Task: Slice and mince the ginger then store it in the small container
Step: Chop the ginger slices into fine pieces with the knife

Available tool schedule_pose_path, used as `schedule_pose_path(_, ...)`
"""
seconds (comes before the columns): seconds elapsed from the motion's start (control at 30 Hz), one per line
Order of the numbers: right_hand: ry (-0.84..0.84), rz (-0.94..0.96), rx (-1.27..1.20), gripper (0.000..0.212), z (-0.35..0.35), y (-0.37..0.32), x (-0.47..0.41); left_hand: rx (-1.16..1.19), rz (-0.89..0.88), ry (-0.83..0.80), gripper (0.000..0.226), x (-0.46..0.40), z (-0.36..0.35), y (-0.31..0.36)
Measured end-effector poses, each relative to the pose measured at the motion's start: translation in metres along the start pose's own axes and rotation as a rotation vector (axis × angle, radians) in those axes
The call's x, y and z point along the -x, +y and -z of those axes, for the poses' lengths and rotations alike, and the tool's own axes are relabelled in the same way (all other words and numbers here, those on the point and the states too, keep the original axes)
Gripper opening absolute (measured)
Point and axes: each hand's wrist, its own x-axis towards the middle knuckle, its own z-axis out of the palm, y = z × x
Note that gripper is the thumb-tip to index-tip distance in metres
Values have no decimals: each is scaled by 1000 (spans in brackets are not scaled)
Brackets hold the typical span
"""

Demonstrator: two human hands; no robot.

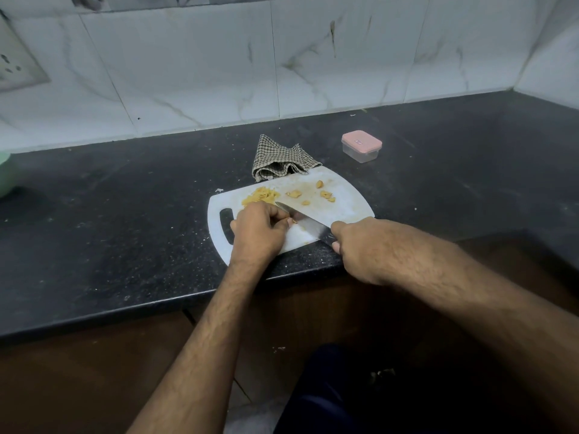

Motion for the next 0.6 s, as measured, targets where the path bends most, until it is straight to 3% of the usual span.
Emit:
schedule_pose_path(0.27,-100,19,80,43,11,-4,-7,17,-17,11,19,-1,-2,-7)
schedule_pose_path(0.43,129,42,-12,18,-26,1,-8,35,-37,23,11,0,-1,0)
schedule_pose_path(0.6,242,46,-89,15,-38,1,-5,-10,-16,41,11,1,-2,-3)
